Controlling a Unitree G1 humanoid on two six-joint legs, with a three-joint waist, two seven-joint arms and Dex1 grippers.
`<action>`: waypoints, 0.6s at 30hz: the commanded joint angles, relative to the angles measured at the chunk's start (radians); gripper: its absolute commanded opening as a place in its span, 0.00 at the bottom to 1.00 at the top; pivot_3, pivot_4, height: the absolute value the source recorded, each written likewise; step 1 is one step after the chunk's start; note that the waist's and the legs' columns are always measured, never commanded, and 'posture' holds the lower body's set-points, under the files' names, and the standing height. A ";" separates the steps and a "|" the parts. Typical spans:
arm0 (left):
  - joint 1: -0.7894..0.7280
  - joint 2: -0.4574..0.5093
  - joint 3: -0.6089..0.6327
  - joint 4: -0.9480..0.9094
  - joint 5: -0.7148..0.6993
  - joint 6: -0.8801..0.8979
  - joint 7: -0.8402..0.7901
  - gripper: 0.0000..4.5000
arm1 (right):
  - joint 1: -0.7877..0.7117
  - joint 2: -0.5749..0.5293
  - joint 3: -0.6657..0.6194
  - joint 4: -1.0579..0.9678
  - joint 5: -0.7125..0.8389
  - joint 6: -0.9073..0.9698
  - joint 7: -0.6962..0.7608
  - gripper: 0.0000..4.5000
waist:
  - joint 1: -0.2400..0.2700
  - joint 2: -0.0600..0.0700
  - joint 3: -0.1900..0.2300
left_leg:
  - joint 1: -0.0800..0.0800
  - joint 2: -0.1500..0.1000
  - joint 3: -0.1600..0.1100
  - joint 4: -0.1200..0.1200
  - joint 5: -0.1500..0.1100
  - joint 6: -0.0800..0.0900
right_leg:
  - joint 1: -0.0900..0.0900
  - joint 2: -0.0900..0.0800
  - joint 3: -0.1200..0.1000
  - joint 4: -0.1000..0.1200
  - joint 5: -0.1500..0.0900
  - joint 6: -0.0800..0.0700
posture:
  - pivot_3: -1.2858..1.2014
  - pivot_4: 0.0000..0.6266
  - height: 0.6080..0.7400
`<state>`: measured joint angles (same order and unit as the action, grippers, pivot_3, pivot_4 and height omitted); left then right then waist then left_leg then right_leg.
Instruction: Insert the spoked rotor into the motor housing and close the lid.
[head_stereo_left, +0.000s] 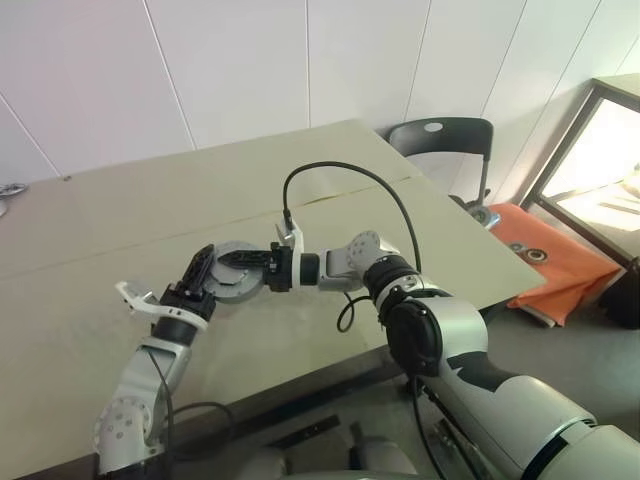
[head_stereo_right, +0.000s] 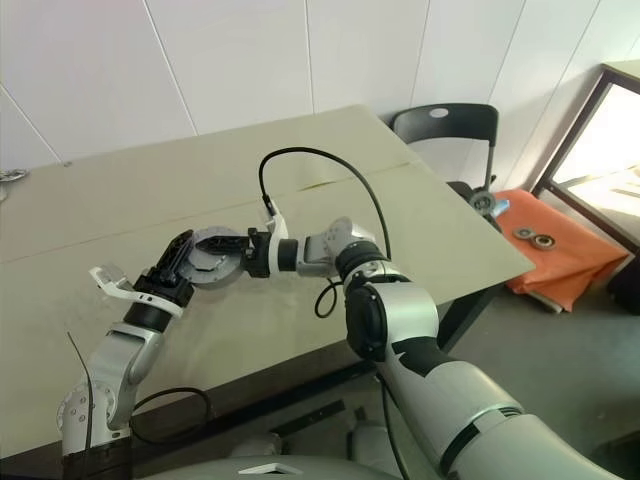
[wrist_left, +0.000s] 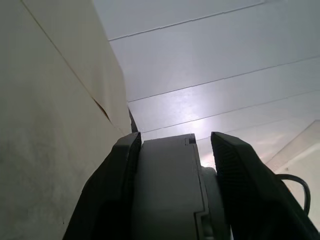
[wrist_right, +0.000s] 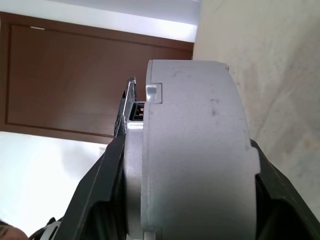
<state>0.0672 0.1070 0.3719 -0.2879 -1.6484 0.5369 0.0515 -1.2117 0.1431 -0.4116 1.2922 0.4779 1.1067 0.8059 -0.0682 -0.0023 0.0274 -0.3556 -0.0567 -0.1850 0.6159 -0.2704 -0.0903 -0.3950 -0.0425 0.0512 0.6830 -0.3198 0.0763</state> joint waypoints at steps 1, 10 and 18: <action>-0.024 0.007 -0.024 -0.049 -0.041 0.025 -0.007 0.43 | -0.015 0.017 -0.015 -0.015 0.017 -0.008 -0.015 0.52 | 0.000 0.000 0.000 | 0.000 0.000 0.000 0.000 0.000 0.000 | 0.000 0.000 0.000 0.000 0.000 0.000 | 0.52 0.00 1.00; -0.014 0.014 -0.014 -0.036 -0.054 0.031 -0.033 0.42 | -0.013 0.021 -0.020 -0.015 0.021 -0.012 -0.028 0.52 | 0.000 0.000 0.000 | 0.000 0.000 0.000 0.000 0.000 0.000 | 0.000 0.000 0.000 0.000 0.000 0.000 | 0.52 0.00 1.00; -0.017 0.014 -0.015 -0.030 -0.073 0.034 -0.036 0.42 | -0.019 0.016 -0.034 -0.013 0.040 0.018 -0.013 0.52 | 0.000 0.000 0.000 | 0.000 0.000 0.000 0.000 0.000 0.000 | 0.000 0.000 0.000 0.000 0.000 0.000 | 0.52 0.00 1.00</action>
<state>0.0685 0.1130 0.3769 -0.2643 -1.6918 0.5418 0.0479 -1.2109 0.1472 -0.4231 1.2928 0.4866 1.1138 0.7851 -0.0682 -0.0024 0.0274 -0.3556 -0.0568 -0.1849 0.6159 -0.2704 -0.0903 -0.3949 -0.0425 0.0512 0.6831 -0.3198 0.0763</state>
